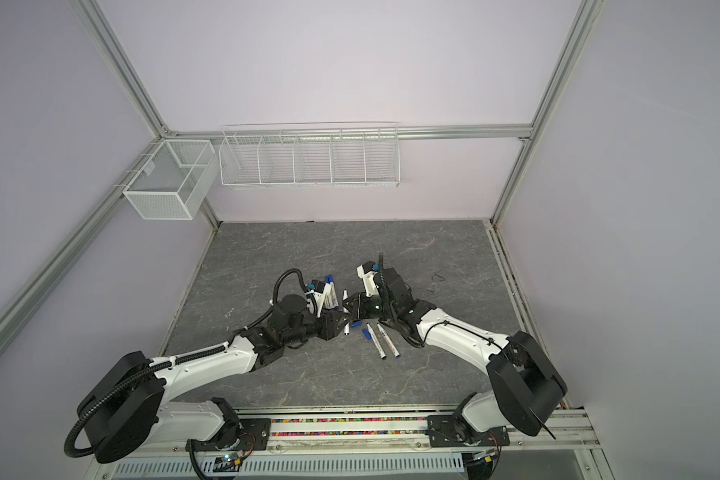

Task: Insert the pens into the pen caps
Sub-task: 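Close the left gripper on the marker while the right gripper holds it, then open the right gripper and draw it back from the marker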

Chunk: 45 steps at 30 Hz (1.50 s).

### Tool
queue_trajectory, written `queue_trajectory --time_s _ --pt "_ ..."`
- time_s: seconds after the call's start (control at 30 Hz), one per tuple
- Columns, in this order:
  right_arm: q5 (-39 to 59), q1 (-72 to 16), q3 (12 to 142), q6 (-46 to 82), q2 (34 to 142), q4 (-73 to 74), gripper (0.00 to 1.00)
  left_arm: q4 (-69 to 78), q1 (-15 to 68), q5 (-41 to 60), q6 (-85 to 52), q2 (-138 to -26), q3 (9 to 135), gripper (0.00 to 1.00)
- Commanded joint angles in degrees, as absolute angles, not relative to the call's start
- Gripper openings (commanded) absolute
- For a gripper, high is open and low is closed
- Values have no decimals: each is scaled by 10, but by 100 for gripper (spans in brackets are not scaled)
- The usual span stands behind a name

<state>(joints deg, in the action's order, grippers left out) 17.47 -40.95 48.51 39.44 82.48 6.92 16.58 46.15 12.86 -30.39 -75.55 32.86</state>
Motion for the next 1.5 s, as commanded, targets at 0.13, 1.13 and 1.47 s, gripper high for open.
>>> queue_trajectory --time_s 0.13,1.13,1.47 --pt "188 -404 476 400 829 88 7 182 461 126 -307 -769 331 38" --pt "102 -433 446 244 792 -219 38 87 461 -25 -311 -724 313 0" --pt "107 -446 441 252 882 -200 39 88 461 -21 -316 -737 316 0"
